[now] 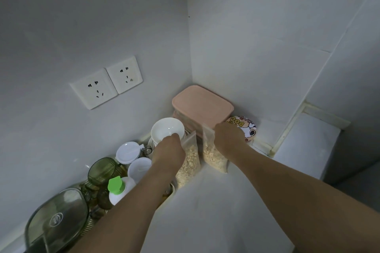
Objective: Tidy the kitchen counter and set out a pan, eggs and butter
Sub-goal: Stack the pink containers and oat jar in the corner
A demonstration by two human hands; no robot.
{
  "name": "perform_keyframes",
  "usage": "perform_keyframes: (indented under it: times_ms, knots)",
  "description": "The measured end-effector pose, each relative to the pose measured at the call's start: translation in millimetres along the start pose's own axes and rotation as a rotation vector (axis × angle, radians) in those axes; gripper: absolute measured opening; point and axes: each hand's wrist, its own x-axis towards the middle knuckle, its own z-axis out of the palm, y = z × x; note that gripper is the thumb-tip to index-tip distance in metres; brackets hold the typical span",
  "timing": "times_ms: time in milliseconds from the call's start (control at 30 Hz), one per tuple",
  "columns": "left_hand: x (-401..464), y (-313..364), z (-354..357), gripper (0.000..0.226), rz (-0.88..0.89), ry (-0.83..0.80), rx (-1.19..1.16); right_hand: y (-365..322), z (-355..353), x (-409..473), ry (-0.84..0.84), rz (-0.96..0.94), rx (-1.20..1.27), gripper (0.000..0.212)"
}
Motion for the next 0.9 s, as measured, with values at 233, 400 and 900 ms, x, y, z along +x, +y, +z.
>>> perform_keyframes:
  times_ms: [233, 400, 900]
  knots:
    - [-3, 8, -16, 0.029, 0.088, 0.009, 0.171, 11, -14, -15, 0.021, -0.097, 0.039, 0.034]
    - [-22, 16, -43, 0.032, 0.086, 0.082, 0.095, 16, -31, -29, 0.089, -0.123, 0.043, 0.034]
    - [-119, 46, -162, 0.042, 0.165, 0.339, 0.094, 26, -156, -120, 0.347, -0.253, 0.219, 0.05]
